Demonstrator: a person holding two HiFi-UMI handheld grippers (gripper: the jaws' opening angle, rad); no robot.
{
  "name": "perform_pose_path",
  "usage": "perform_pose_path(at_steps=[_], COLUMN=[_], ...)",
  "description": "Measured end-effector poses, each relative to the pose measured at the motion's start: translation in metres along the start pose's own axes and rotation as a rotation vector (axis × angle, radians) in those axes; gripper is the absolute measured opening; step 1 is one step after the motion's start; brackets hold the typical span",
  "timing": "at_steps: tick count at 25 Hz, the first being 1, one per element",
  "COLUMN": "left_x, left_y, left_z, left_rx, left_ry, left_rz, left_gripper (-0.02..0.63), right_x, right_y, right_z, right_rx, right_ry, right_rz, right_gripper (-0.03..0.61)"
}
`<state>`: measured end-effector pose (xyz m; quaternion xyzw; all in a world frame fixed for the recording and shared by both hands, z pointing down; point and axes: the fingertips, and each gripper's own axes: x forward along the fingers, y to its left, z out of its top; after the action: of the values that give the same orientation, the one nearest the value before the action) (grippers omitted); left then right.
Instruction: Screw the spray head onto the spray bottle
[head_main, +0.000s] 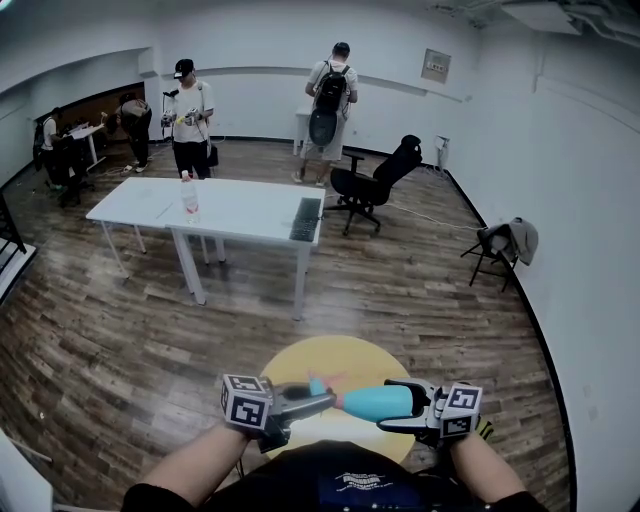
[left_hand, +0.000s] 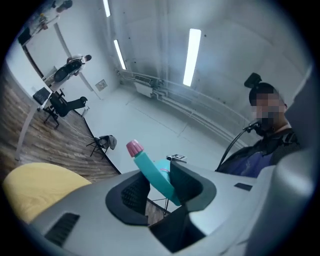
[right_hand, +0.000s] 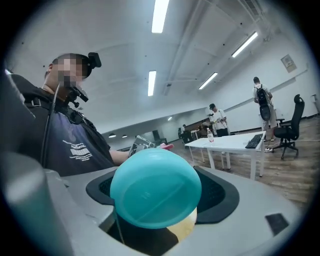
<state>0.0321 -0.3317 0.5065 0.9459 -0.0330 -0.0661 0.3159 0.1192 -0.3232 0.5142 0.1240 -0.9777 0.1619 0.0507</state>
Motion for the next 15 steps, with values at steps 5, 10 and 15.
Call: perform_pose_path(at_steps=[5, 10, 15], left_x=[-0.003, -0.020, -0.070], left_y=[0.000, 0.024, 0.049], left_z=[-0.007, 0.010, 0.031], left_rx=[0.091, -0.214, -0.513], left_ry=[0.053, -0.133, -0.464], left_rz=[0.051, 0.076, 0.050], left_gripper=[0.169, 0.212, 0.385], right_x=[0.003, 0.010, -0.013], right_y=[0.002, -0.004, -0.015], right_z=[-0.010, -0.004, 0.004], right_rx=[0.054, 0.090, 0.089], right_ry=[0.020, -0.042, -0.141], right_rz=[0.013, -0.010, -0.083], right_gripper=[0.430, 0.428, 0.428])
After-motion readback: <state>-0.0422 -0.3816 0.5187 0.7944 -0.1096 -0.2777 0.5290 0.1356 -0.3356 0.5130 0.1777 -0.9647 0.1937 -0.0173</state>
